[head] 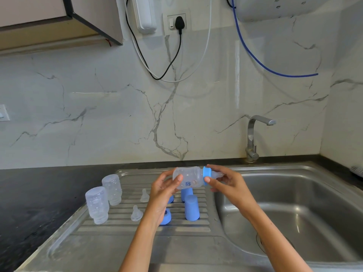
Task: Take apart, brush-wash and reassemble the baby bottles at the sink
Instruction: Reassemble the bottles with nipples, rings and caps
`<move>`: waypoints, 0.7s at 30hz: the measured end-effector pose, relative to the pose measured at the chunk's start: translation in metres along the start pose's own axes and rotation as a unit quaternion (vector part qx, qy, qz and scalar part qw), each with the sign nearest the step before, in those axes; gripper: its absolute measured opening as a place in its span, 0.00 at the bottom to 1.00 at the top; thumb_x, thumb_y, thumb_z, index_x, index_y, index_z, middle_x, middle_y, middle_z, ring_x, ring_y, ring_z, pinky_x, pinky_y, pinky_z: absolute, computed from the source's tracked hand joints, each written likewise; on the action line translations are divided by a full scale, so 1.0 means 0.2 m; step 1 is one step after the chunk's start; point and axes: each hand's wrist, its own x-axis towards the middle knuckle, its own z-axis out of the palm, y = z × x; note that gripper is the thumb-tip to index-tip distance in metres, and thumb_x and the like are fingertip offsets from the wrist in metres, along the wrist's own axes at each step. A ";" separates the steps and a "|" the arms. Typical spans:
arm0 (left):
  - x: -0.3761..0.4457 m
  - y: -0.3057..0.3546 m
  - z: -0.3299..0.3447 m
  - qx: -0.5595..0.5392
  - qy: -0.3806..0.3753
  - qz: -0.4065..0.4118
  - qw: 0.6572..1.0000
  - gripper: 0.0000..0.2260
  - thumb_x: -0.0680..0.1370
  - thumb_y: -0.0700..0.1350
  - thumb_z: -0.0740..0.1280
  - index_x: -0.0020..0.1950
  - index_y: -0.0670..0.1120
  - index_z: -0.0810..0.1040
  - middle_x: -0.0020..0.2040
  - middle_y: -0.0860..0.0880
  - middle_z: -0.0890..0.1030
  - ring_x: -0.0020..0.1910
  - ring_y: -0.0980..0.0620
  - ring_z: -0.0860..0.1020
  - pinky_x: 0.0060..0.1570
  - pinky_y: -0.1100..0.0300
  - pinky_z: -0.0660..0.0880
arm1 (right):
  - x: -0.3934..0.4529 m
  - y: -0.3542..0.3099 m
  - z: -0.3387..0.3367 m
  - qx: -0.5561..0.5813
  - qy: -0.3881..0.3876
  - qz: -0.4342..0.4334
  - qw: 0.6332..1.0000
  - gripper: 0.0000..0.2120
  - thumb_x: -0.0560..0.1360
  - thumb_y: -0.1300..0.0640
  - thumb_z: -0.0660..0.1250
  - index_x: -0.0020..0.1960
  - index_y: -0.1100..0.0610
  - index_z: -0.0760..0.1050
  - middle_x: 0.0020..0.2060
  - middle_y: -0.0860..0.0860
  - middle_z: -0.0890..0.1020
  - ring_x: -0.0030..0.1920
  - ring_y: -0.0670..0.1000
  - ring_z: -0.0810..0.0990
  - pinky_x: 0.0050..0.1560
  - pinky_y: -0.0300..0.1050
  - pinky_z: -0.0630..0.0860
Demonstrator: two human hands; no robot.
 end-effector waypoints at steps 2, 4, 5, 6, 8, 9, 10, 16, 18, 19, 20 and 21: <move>-0.01 0.00 0.02 -0.015 -0.008 0.000 1.000 0.19 0.69 0.48 0.71 0.57 0.43 0.77 0.51 0.44 0.84 0.52 0.44 0.82 0.45 0.62 0.77 | 0.00 -0.02 0.01 0.030 0.050 0.018 0.998 0.17 0.66 0.54 0.76 0.52 0.61 0.81 0.42 0.54 0.84 0.39 0.50 0.83 0.39 0.44 0.81; -0.01 0.00 0.04 -0.031 -0.016 -0.001 0.999 0.17 0.69 0.46 0.71 0.56 0.42 0.76 0.51 0.42 0.84 0.51 0.41 0.82 0.41 0.64 0.77 | 0.00 -0.02 0.03 0.036 0.098 0.033 0.994 0.18 0.65 0.48 0.74 0.45 0.62 0.81 0.33 0.52 0.83 0.33 0.48 0.80 0.35 0.43 0.80; -0.02 0.00 0.05 -0.032 -0.020 -0.003 0.999 0.17 0.69 0.45 0.72 0.55 0.41 0.76 0.51 0.41 0.84 0.51 0.40 0.82 0.40 0.64 0.77 | 0.00 -0.02 0.04 0.031 0.117 0.040 0.992 0.18 0.65 0.46 0.74 0.43 0.62 0.81 0.31 0.51 0.82 0.32 0.47 0.79 0.34 0.43 0.79; -0.02 0.00 0.05 -0.033 -0.024 -0.006 0.999 0.17 0.69 0.44 0.73 0.54 0.41 0.75 0.51 0.40 0.83 0.50 0.38 0.82 0.38 0.64 0.77 | 0.00 -0.01 0.04 0.030 0.127 0.049 0.990 0.18 0.67 0.45 0.73 0.44 0.60 0.81 0.31 0.50 0.82 0.33 0.46 0.79 0.35 0.41 0.78; -0.02 -0.01 0.06 -0.027 -0.024 -0.011 0.999 0.20 0.67 0.43 0.78 0.54 0.40 0.75 0.51 0.41 0.83 0.50 0.39 0.82 0.37 0.64 0.77 | 0.00 0.00 0.05 0.060 0.112 0.067 0.990 0.14 0.71 0.48 0.71 0.49 0.57 0.82 0.39 0.47 0.85 0.41 0.45 0.82 0.43 0.38 0.79; -0.02 -0.01 0.06 -0.017 -0.022 -0.012 1.000 0.22 0.64 0.44 0.79 0.53 0.41 0.75 0.51 0.42 0.84 0.51 0.41 0.81 0.37 0.64 0.76 | 0.01 0.01 0.05 0.098 0.089 0.073 0.988 0.14 0.73 0.50 0.70 0.54 0.57 0.82 0.46 0.48 0.86 0.49 0.45 0.83 0.51 0.39 0.79; -0.02 -0.01 0.06 -0.008 -0.019 -0.011 1.000 0.25 0.62 0.46 0.80 0.54 0.42 0.75 0.52 0.44 0.84 0.52 0.43 0.81 0.38 0.64 0.76 | 0.02 0.02 0.05 0.150 0.064 0.076 0.984 0.16 0.74 0.52 0.69 0.59 0.58 0.80 0.54 0.50 0.84 0.56 0.47 0.81 0.58 0.42 0.77; -0.01 0.02 0.03 0.029 -0.042 0.012 0.999 0.20 0.66 0.49 0.75 0.56 0.45 0.81 0.50 0.48 0.85 0.52 0.51 0.82 0.50 0.60 0.77 | 0.04 0.00 0.00 0.307 -0.081 0.058 0.946 0.22 0.76 0.62 0.64 0.69 0.62 0.70 0.64 0.54 0.78 0.66 0.51 0.76 0.68 0.43 0.70; -0.02 0.03 0.02 0.034 -0.056 0.018 0.998 0.17 0.68 0.45 0.73 0.55 0.43 0.81 0.49 0.47 0.85 0.50 0.53 0.82 0.44 0.65 0.76 | 0.04 0.01 0.01 0.289 -0.070 0.051 0.953 0.25 0.72 0.56 0.72 0.67 0.61 0.73 0.62 0.55 0.80 0.63 0.50 0.78 0.64 0.40 0.73; -0.02 0.02 0.02 0.039 -0.061 0.025 0.997 0.17 0.68 0.43 0.73 0.55 0.42 0.81 0.49 0.46 0.85 0.48 0.53 0.83 0.43 0.66 0.76 | 0.04 0.01 0.02 0.279 -0.050 0.049 0.958 0.29 0.67 0.52 0.77 0.65 0.61 0.75 0.59 0.55 0.81 0.61 0.50 0.79 0.60 0.39 0.75; -0.02 0.03 0.02 0.040 -0.062 0.033 0.997 0.17 0.68 0.42 0.74 0.55 0.41 0.81 0.48 0.46 0.85 0.47 0.53 0.83 0.42 0.66 0.76 | 0.04 0.01 0.03 0.268 -0.021 0.047 0.962 0.33 0.62 0.48 0.80 0.62 0.61 0.77 0.56 0.56 0.83 0.57 0.50 0.81 0.57 0.38 0.76; -0.02 0.03 0.02 0.045 -0.065 0.043 0.996 0.17 0.67 0.41 0.76 0.54 0.40 0.81 0.48 0.45 0.85 0.46 0.52 0.83 0.42 0.66 0.76 | 0.04 0.01 0.04 0.255 0.011 0.042 0.966 0.34 0.59 0.46 0.82 0.60 0.61 0.78 0.53 0.56 0.84 0.54 0.49 0.82 0.55 0.38 0.77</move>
